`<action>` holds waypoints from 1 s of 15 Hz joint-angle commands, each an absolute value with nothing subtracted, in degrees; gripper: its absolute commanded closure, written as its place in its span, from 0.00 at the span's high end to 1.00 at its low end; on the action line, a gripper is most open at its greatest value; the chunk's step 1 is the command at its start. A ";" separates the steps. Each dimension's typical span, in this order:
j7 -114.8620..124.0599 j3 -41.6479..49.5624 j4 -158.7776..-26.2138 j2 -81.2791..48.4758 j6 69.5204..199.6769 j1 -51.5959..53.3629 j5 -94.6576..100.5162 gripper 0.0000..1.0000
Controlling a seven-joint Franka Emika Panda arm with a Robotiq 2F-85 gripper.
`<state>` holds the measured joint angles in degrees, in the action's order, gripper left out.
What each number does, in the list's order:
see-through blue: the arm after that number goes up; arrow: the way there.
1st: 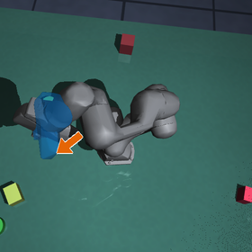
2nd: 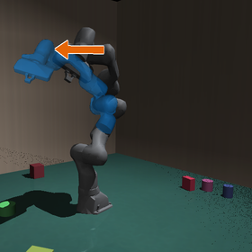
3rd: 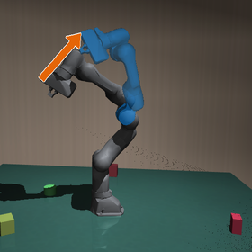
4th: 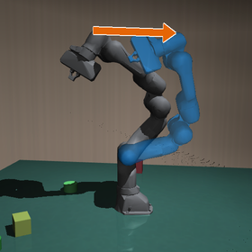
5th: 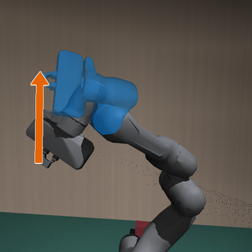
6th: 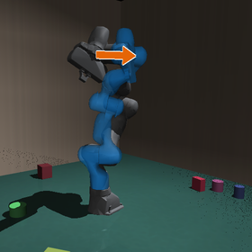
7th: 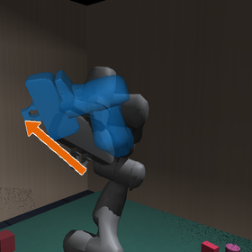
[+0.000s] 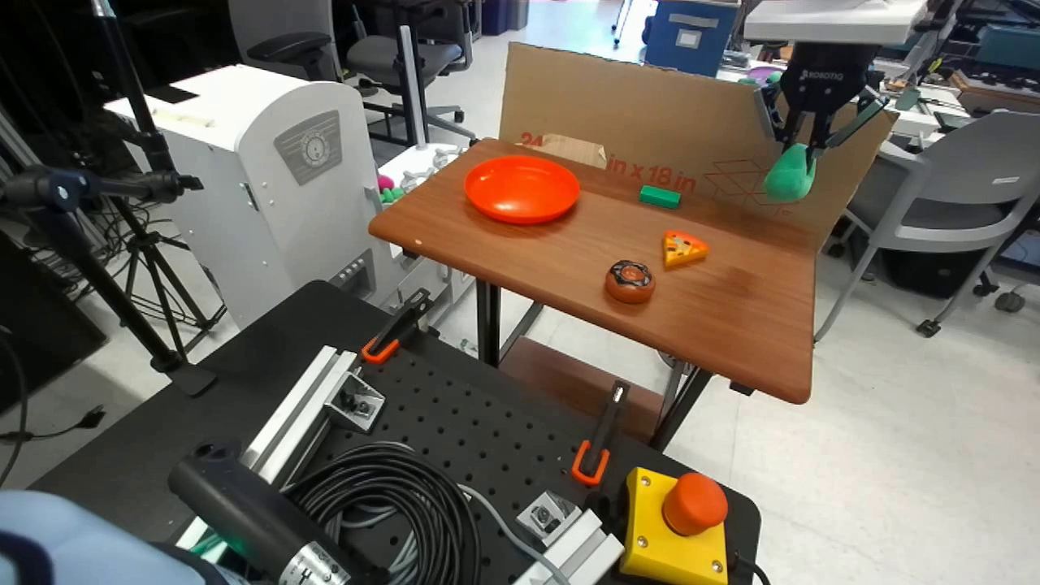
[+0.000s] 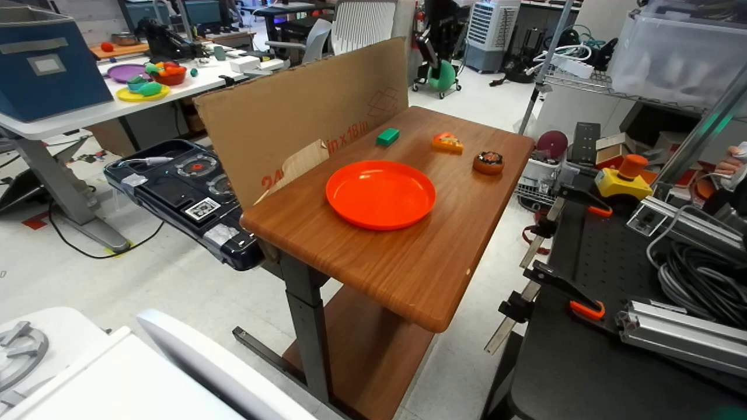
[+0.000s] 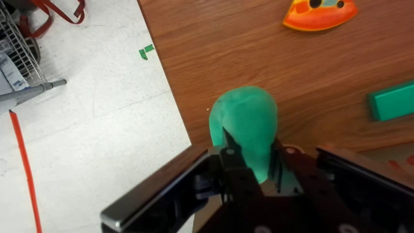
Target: Move the green plush toy to the right
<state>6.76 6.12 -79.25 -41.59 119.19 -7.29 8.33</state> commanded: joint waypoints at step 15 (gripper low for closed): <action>3.18 7.70 -65.01 -53.85 109.28 -6.52 8.56 1.00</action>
